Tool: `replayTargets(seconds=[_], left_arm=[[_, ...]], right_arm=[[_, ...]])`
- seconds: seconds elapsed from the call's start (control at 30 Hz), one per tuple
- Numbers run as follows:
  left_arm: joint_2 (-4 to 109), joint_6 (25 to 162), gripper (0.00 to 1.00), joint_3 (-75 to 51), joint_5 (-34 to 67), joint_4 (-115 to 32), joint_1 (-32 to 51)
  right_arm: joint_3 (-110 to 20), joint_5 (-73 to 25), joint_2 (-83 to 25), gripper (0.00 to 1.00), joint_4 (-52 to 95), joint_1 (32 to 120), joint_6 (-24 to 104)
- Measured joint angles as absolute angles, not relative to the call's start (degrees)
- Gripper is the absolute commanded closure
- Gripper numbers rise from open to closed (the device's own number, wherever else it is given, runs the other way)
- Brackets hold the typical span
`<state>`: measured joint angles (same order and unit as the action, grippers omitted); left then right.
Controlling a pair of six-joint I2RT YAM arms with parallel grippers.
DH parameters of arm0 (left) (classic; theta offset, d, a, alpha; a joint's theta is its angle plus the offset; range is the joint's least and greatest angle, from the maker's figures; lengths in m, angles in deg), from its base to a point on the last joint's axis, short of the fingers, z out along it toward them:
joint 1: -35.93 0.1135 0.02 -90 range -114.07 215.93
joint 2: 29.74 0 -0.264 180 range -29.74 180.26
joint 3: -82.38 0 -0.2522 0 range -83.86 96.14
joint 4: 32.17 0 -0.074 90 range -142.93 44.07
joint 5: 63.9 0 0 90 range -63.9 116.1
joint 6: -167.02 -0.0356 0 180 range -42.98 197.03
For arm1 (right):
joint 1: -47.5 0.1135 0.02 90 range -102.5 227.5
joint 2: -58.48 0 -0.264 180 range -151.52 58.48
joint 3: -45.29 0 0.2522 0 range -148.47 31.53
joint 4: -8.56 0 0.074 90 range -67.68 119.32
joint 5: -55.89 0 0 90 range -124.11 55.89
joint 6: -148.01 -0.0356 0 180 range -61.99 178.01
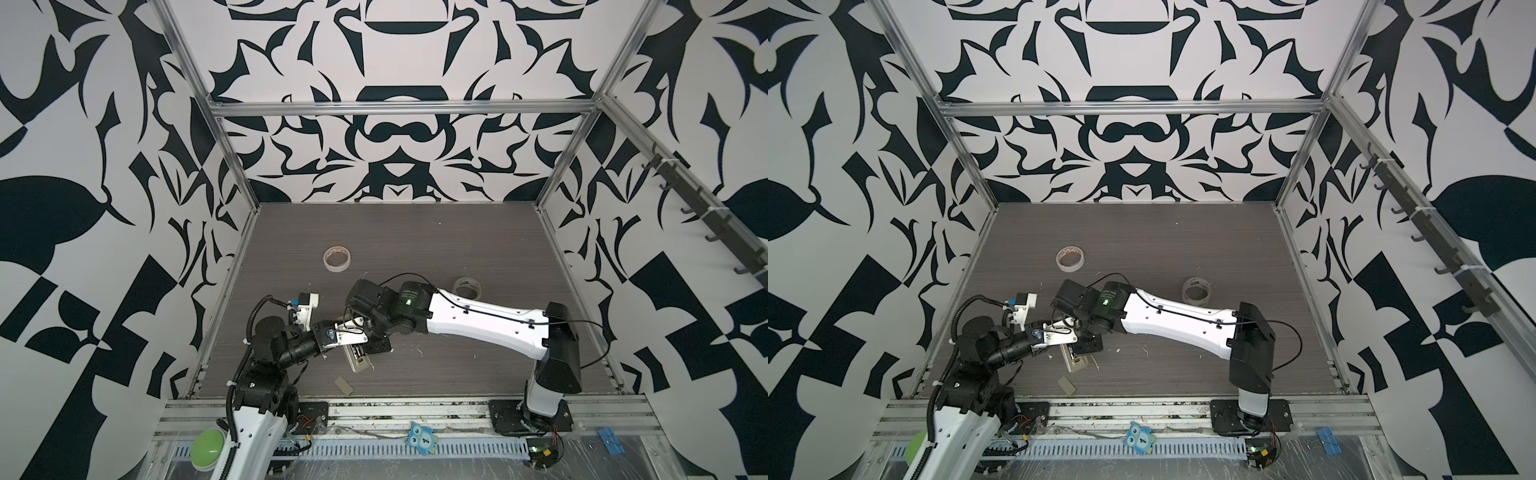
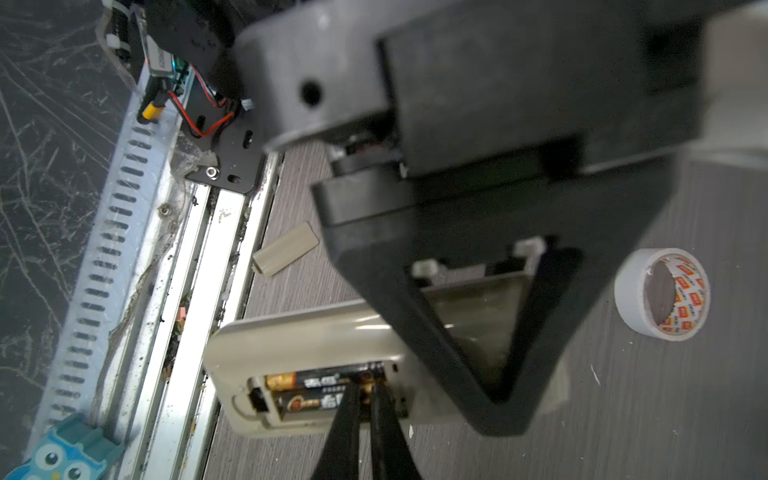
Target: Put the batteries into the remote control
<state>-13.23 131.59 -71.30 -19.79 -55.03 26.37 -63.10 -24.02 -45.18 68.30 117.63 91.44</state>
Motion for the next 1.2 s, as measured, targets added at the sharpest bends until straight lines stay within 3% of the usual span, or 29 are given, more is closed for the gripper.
replayTargets(seconds=[0.43,0.83,1.0,1.2], left_arm=[[-13.29,131.39,1.0,-71.3,-18.74,-54.95,26.39],[-13.82,131.44,1.0,-71.15,-18.76,-53.92,26.33],[-14.12,131.37,1.0,-71.1,-18.63,-54.01,26.28],[-15.78,131.02,1.0,-70.99,-16.73,-55.45,26.28]], right_arm=[[-63.06,-23.65,-45.24,0.89,69.04,117.7,91.41],[-56.7,-24.81,-39.41,0.64,63.97,118.11,88.33],[-55.5,-26.27,-35.34,0.43,62.24,118.07,85.08],[-52.96,-27.87,-29.66,0.36,59.97,118.02,81.8]])
